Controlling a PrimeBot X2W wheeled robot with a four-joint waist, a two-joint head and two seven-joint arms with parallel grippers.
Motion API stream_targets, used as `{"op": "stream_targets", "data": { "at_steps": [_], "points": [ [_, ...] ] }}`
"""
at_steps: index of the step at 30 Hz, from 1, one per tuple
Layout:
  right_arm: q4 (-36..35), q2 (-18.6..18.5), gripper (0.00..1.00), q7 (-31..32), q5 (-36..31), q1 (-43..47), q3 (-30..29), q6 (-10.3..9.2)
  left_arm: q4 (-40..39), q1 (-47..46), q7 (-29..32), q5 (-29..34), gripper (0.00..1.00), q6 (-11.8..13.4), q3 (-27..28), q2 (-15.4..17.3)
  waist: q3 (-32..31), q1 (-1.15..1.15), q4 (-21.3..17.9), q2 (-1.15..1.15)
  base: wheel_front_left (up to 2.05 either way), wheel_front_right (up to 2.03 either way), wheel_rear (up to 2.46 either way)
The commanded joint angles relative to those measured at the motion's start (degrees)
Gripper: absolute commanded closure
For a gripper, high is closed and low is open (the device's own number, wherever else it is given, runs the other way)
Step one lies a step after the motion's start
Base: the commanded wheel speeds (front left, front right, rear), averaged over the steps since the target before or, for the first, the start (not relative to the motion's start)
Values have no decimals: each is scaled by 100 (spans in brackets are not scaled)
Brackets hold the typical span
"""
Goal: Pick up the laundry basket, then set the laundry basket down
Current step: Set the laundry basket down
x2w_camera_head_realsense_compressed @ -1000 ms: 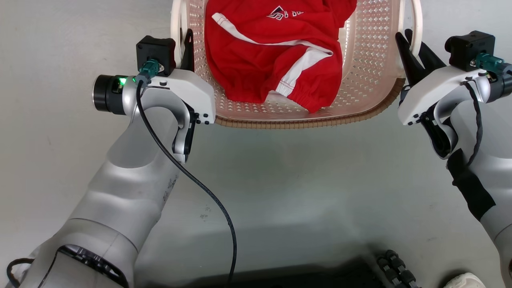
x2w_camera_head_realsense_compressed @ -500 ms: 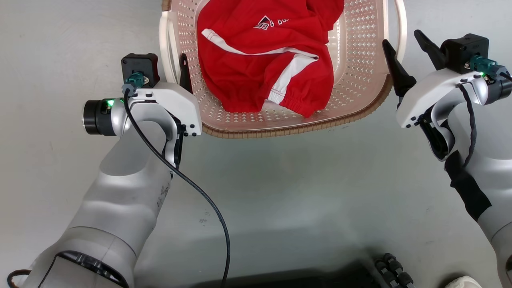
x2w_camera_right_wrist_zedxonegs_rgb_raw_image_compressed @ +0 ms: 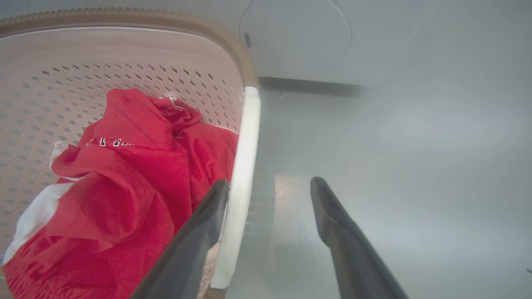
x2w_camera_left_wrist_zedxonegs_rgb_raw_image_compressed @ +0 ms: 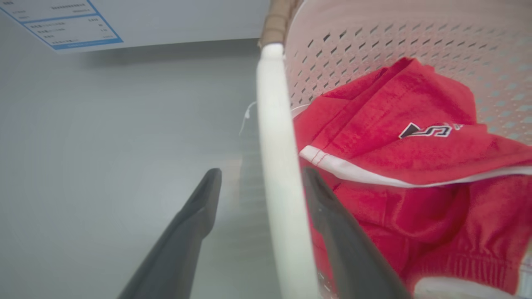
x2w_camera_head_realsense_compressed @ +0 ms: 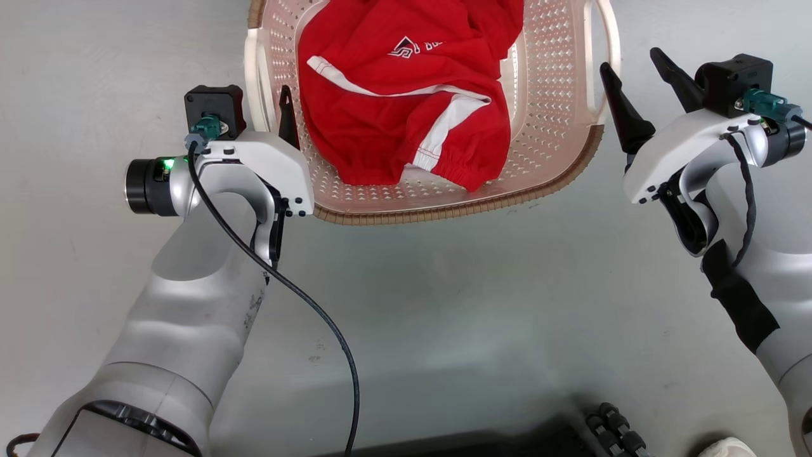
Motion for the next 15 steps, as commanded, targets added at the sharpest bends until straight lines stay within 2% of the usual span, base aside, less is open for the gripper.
{"op": "stream_targets", "data": {
  "at_steps": [1,9,15],
  "points": [
    [-94,-31,0,-20,59,376,65,-22,-72,203,-19,57,0,-52,139,103,-22,0,-15,0,0,0,0],
    [-273,-31,0,-20,99,478,7,-22,-186,392,-19,221,0,-129,329,61,-291,0,-50,0,0,0,0],
    [-392,-31,0,-20,-72,683,-223,-22,-332,670,-19,320,0,-216,508,23,-776,0,-41,0,0,0,0]
  ]
}}
